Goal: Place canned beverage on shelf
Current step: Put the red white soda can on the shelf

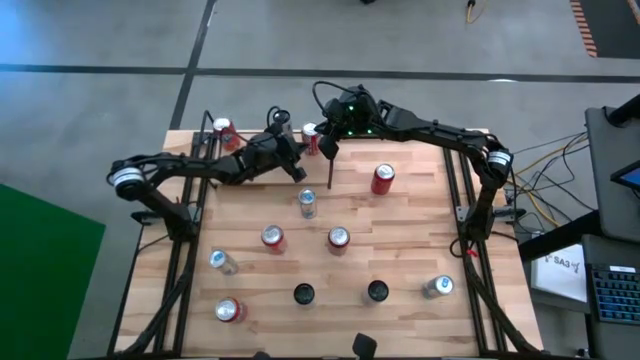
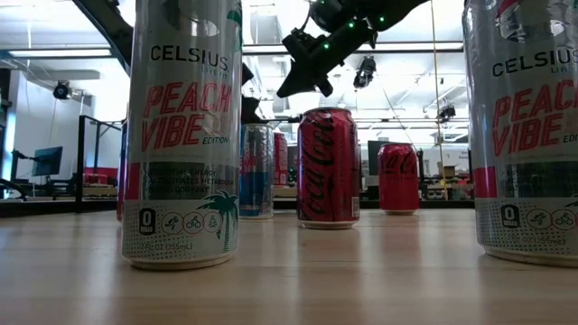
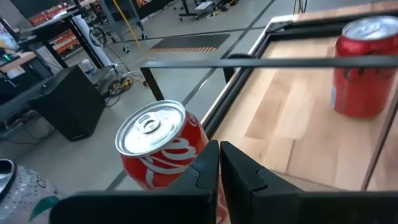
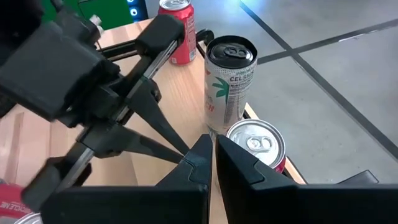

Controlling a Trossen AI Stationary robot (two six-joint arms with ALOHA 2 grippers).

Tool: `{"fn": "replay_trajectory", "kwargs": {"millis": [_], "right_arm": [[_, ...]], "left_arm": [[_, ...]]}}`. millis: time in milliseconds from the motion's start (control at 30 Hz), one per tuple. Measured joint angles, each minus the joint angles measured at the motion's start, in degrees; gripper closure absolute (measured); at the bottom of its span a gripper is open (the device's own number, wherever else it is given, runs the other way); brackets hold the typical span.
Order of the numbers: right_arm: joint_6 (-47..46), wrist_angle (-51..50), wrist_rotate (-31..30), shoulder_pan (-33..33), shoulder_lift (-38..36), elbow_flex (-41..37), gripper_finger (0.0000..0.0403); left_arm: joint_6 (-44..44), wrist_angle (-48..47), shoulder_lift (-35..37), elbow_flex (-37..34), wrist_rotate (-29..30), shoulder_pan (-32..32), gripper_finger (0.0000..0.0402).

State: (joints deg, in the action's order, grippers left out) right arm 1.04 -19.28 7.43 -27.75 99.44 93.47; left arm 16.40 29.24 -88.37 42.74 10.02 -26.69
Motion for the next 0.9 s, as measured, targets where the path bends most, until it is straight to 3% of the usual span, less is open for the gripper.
{"fn": "replay_trajectory", "kwargs": {"millis": [400, 567, 900], "right_arm": [[0.17, 0.06, 0.00, 0.00, 0.00, 0.00, 0.0390], [0.44, 0.05, 0.00, 0.00, 0.00, 0.00, 0.0390], [0.70, 0.05, 0.00, 0.00, -0.02, 0.00, 0.0390]], "left_arm": [[1.65, -0.09, -6.28, 3.68, 0.64, -0.14, 0.0402], [2.02, -0.14, -7.31, 4.44, 4.01, -0.20, 0.0402], [2.00, 1.35, -7.55, 4.44, 4.42, -0.56, 0.0402]]}}
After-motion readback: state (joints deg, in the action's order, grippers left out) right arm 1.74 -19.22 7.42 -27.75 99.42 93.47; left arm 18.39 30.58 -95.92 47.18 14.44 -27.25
